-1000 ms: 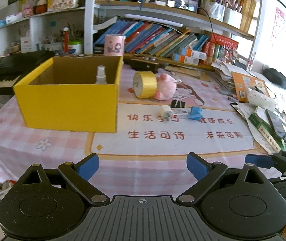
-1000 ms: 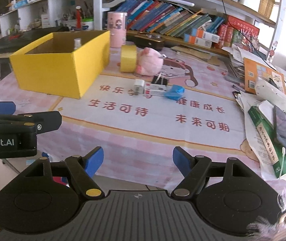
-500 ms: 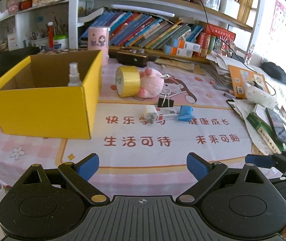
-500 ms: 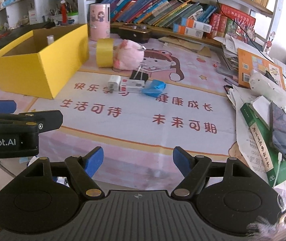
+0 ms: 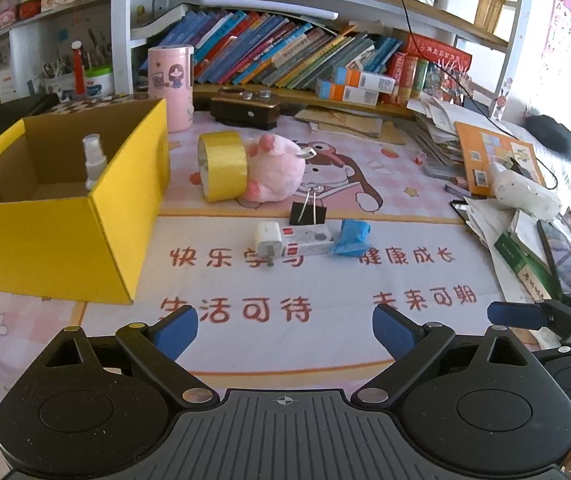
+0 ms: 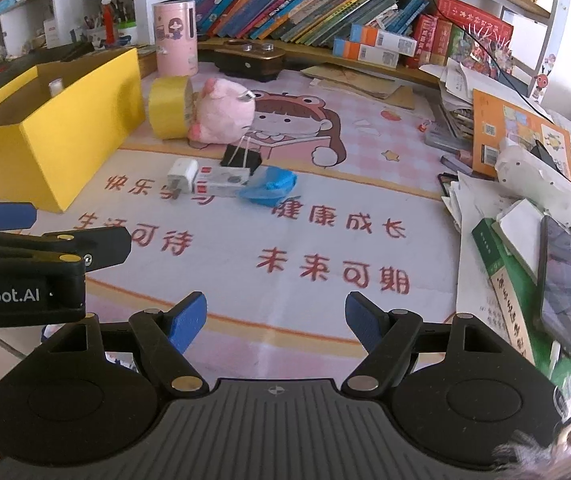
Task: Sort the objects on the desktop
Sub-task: 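Move both tools toward the white charger and blue packet on the mat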
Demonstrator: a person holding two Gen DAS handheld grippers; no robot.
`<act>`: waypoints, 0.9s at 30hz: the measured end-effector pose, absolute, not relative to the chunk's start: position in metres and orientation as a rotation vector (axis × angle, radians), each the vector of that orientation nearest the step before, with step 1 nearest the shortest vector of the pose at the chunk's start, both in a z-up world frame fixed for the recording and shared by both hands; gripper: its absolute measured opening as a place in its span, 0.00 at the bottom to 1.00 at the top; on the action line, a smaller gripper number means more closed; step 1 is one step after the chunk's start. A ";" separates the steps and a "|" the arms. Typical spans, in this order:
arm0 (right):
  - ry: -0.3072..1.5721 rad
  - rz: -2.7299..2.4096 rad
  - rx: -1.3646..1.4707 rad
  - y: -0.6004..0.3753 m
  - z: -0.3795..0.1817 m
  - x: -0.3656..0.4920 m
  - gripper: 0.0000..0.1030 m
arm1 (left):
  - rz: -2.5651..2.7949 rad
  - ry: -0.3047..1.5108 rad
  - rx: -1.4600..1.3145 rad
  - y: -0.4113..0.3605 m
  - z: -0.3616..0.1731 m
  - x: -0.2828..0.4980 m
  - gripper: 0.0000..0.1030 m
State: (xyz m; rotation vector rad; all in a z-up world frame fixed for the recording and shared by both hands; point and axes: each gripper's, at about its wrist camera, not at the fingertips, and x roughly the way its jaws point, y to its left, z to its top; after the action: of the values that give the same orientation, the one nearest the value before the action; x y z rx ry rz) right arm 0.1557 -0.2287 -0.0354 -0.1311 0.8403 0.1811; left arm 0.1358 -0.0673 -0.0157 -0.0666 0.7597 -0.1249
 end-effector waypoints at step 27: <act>0.816 0.290 -0.117 -0.272 -0.036 0.223 0.73 | -0.019 0.769 -0.087 -0.105 -0.015 0.182 0.93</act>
State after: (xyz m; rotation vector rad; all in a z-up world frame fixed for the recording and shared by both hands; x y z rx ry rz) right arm 0.2235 -0.2723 -0.0361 -0.1165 0.8163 0.2898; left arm 0.1820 -0.1053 -0.0147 -0.0868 0.7694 -0.0192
